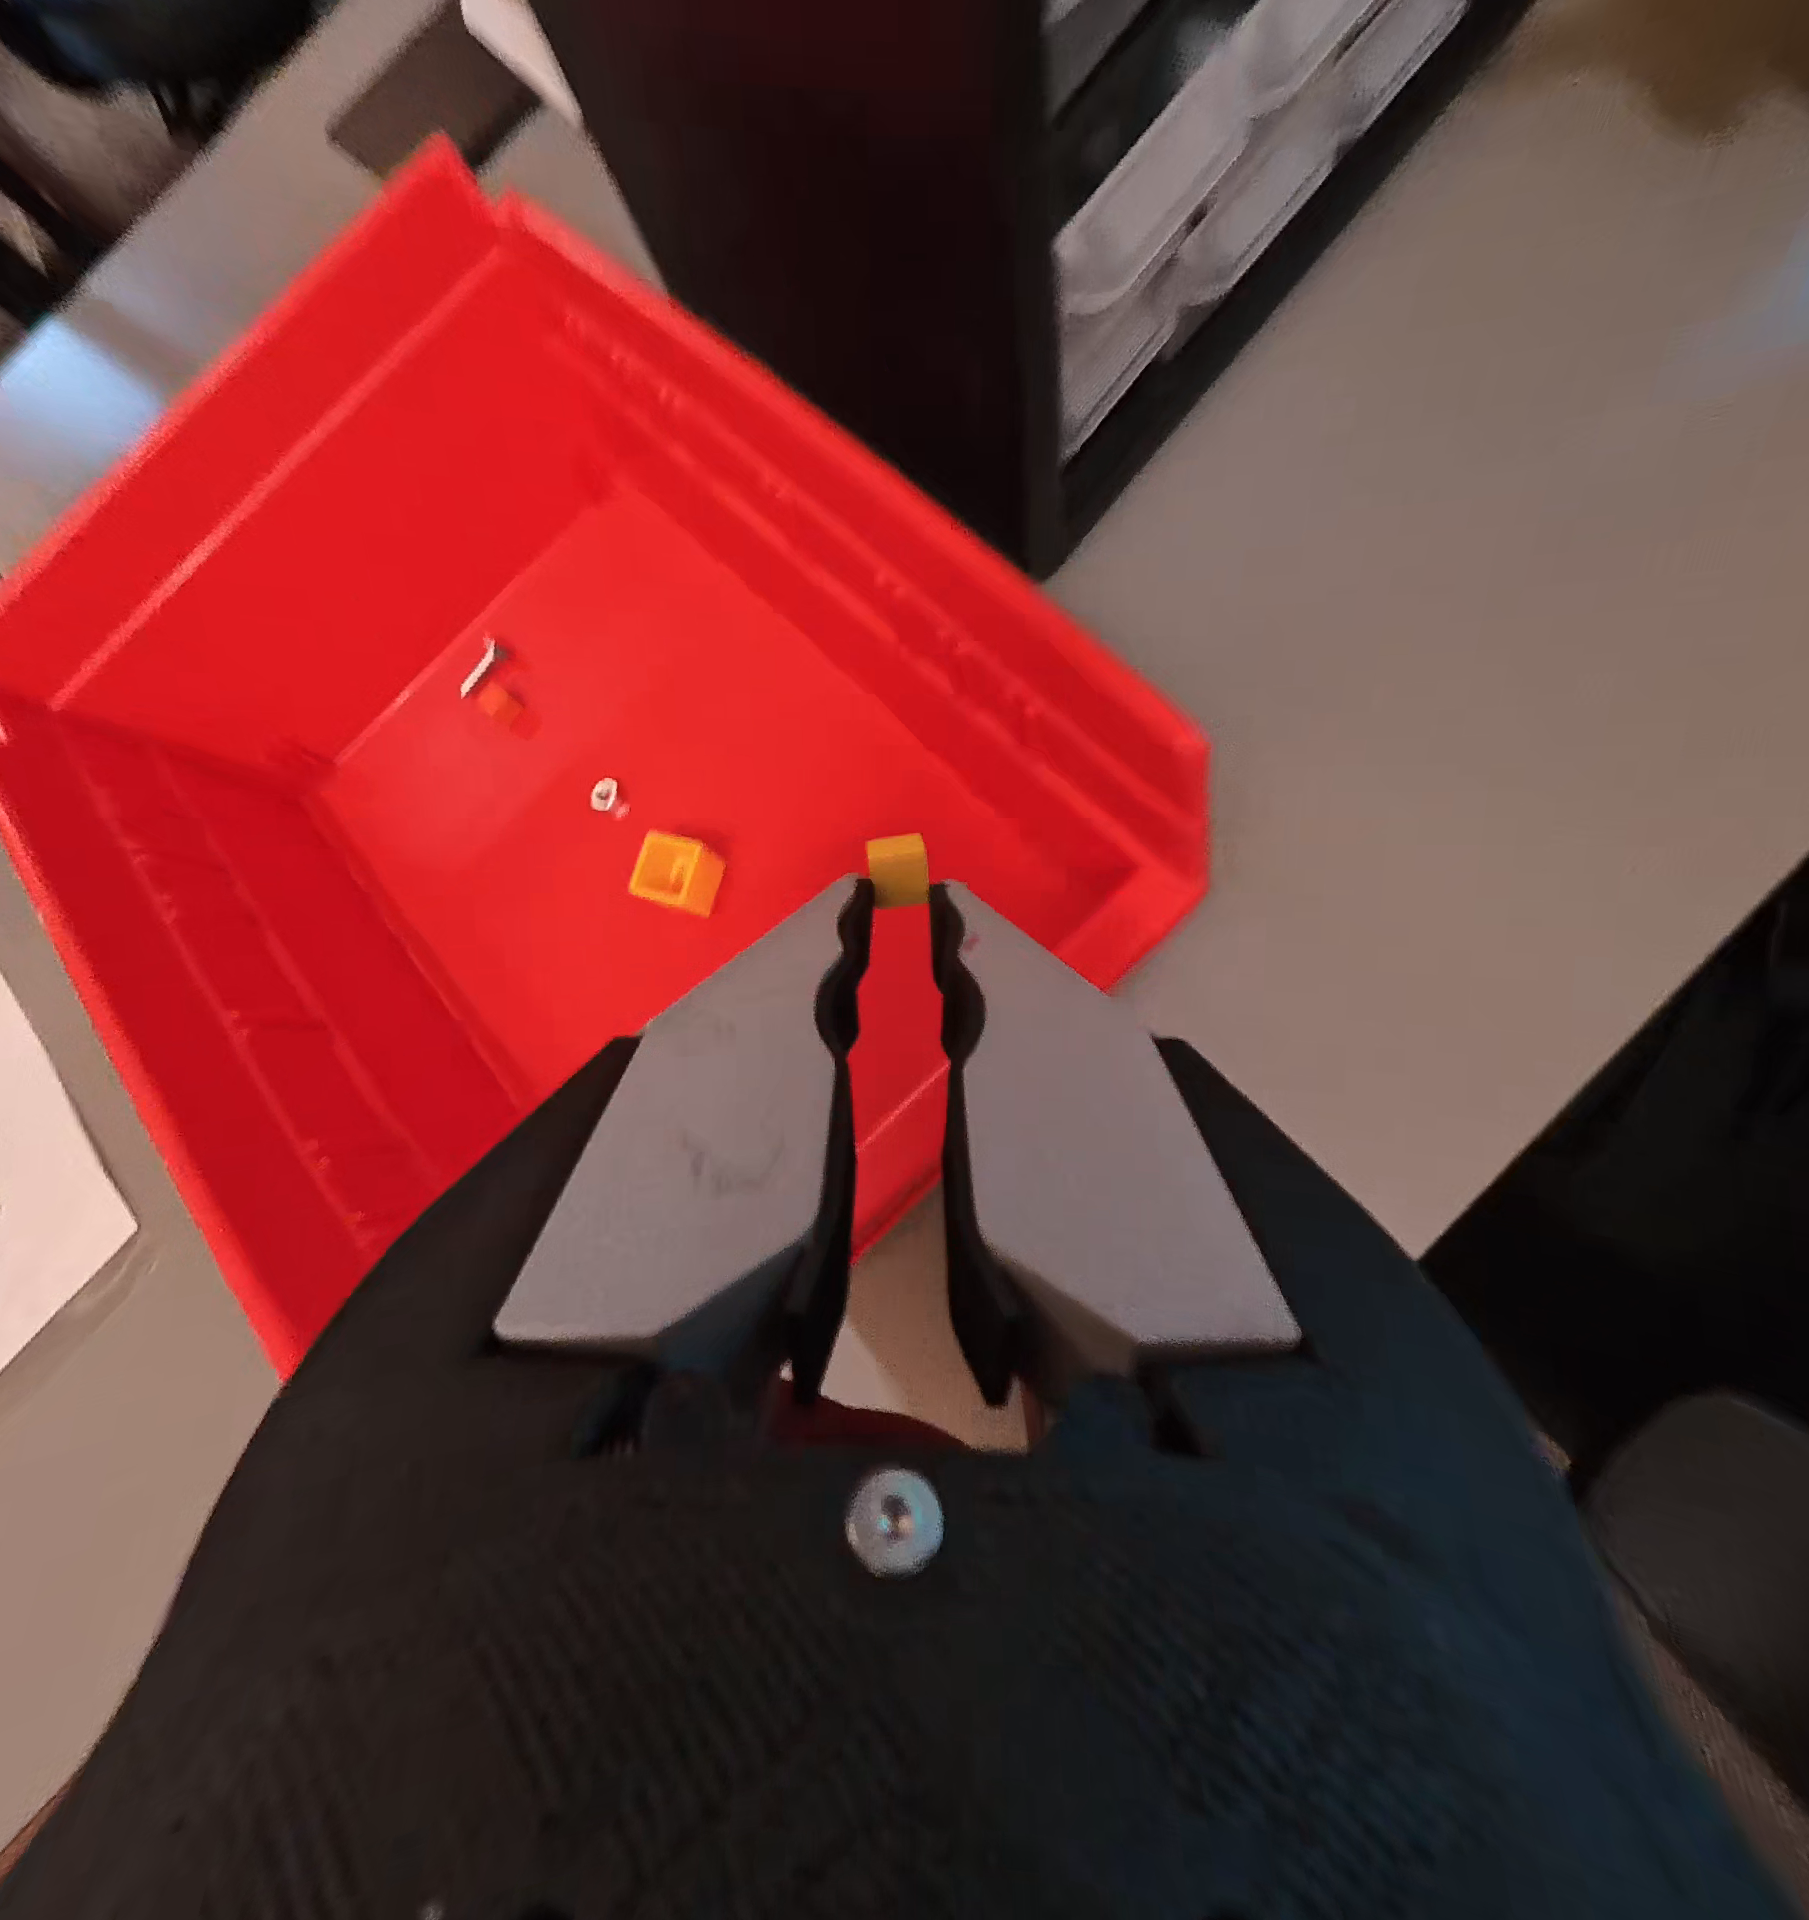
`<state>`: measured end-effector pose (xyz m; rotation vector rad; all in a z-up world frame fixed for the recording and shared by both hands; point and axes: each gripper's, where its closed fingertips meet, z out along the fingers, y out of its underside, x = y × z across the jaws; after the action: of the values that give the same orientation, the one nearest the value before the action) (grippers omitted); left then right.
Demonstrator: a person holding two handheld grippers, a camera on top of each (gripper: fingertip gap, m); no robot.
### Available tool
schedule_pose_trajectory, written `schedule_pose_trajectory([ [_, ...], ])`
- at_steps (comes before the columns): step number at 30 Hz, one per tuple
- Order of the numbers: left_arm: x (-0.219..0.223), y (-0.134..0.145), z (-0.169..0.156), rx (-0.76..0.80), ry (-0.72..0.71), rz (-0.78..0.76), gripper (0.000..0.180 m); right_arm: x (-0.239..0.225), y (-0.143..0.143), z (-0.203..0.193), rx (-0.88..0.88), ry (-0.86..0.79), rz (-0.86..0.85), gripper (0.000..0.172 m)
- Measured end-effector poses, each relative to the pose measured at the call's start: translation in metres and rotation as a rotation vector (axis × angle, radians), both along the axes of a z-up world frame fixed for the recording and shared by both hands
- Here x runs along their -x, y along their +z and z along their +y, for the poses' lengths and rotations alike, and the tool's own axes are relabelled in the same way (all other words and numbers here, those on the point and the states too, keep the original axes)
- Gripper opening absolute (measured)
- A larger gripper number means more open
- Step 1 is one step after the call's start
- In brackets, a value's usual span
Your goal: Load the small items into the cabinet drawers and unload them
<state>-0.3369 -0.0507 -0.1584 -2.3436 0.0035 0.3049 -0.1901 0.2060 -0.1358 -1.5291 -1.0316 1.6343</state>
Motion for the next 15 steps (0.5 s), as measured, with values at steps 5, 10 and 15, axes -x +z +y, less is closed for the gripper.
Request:
schedule_pose_trajectory([
  [5,-0.041,0.014,0.021,-0.078,-0.074,0.052,0.009,0.005,0.011,0.015,0.115,-0.009,0.098,0.081],
  [10,-0.075,0.034,0.046,-0.158,-0.158,0.061,0.009,0.010,0.030,0.032,0.245,-0.006,0.229,0.061],
  [15,-0.094,0.043,0.075,-0.186,-0.207,0.062,0.009,0.022,0.019,0.039,0.330,-0.006,0.226,0.008],
])
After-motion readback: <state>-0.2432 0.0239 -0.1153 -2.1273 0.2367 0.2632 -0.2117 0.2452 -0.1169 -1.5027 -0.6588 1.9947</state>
